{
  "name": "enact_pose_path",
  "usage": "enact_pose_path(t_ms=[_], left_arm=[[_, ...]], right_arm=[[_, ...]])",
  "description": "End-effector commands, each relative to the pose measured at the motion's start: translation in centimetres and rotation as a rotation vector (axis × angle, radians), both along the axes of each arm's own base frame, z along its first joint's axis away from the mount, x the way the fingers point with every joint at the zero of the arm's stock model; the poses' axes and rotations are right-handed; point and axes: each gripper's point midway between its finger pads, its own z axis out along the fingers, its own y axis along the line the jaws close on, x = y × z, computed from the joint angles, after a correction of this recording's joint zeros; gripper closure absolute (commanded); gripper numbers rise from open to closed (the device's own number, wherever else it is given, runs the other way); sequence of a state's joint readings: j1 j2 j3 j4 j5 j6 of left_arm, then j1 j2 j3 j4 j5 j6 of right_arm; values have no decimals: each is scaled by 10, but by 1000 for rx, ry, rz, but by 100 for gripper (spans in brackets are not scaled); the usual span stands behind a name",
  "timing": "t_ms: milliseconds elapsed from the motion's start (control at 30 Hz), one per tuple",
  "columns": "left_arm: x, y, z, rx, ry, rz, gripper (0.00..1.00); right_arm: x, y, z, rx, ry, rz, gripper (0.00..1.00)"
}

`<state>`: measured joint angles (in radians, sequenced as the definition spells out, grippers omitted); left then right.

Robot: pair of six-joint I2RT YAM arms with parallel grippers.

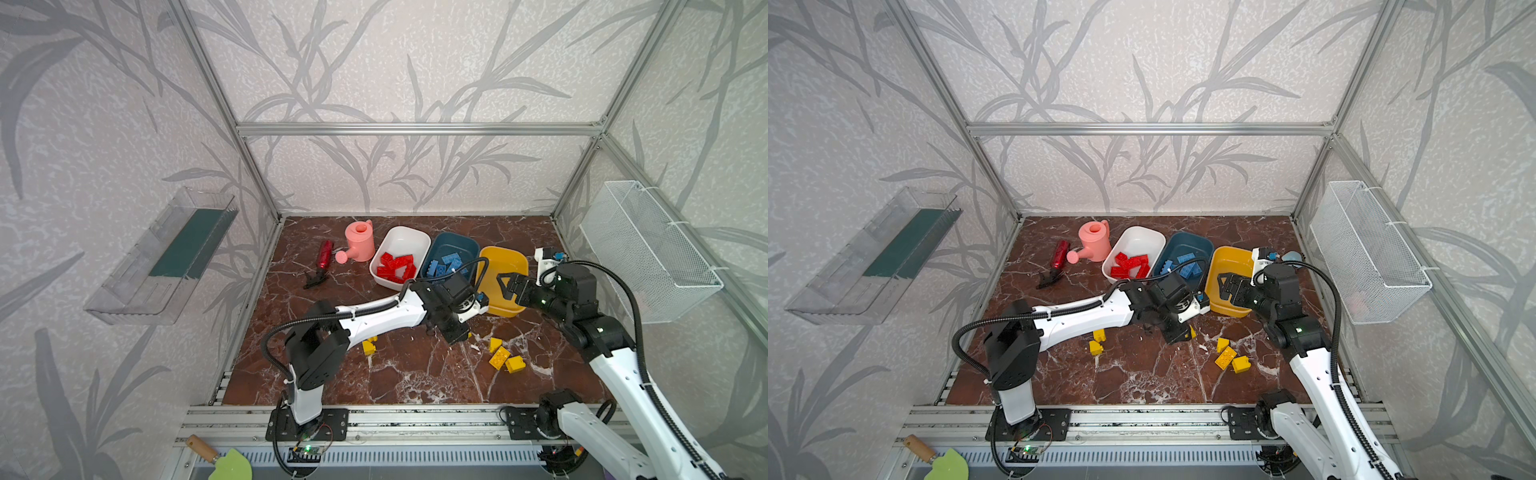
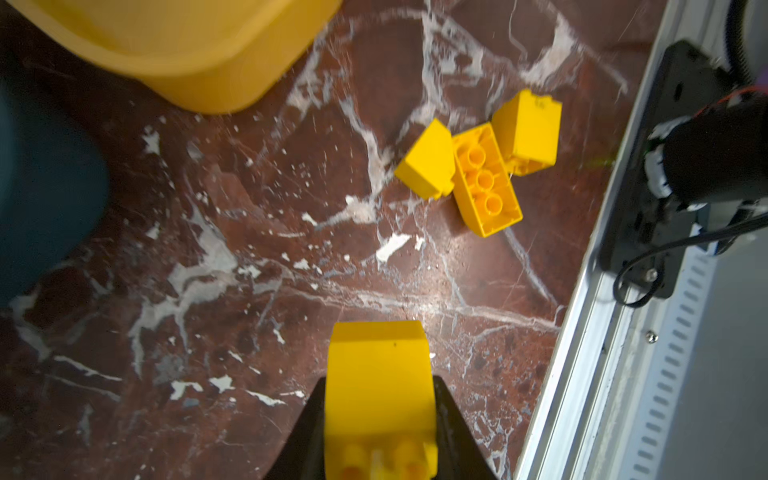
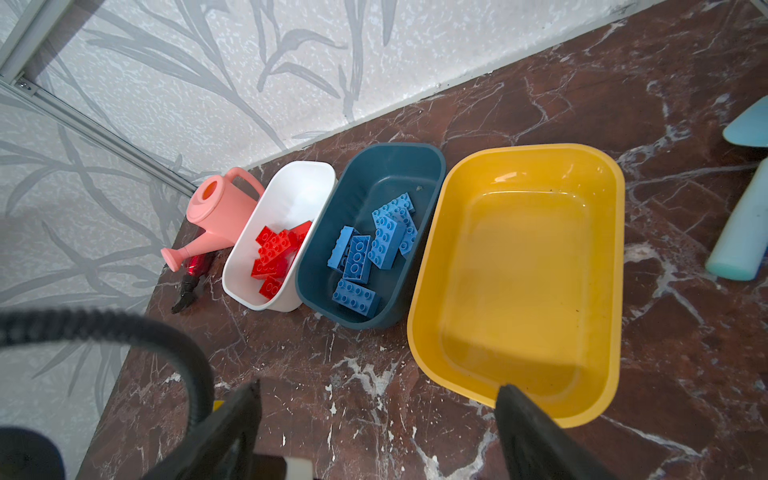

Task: Sort the legos into containers by color
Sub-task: 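Carry the yellow brick over the yellow tub and open the left gripper, then grasp a yellow brick from the front cluster with the right gripper while left withdraws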

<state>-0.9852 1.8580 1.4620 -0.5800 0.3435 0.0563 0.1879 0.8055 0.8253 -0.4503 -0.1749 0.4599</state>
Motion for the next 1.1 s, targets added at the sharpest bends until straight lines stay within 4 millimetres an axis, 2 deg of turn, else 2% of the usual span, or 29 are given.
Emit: enact_pose_path(t_ms=[0, 267, 400, 600, 667, 767, 800, 933, 1067], left_arm=[[19, -21, 18, -117, 27, -16, 76], [80, -65, 38, -234, 20, 38, 76], [109, -86, 32, -238, 34, 73, 76], [134, -106, 7, -221, 65, 113, 72], [137, -109, 4, -219, 64, 115, 66], [140, -109, 2, -216, 56, 119, 45], [141, -109, 5, -218, 51, 121, 42], [147, -105, 14, -214, 19, 145, 33], [152, -96, 38, -239, -11, 190, 29]], right_arm=[[-9, -5, 9, -5, -20, -14, 11], [-23, -3, 8, -11, -3, 19, 11], [-29, -4, 6, -12, 5, 18, 12], [-35, 0, 8, -31, 27, 60, 12], [-37, 0, 7, -33, 37, 65, 12], [-40, 1, 0, -29, 64, 71, 12], [-40, 1, -4, -30, 79, 66, 12], [-43, 1, -14, -52, 136, 74, 12], [-50, 4, -14, -71, 162, 97, 12]])
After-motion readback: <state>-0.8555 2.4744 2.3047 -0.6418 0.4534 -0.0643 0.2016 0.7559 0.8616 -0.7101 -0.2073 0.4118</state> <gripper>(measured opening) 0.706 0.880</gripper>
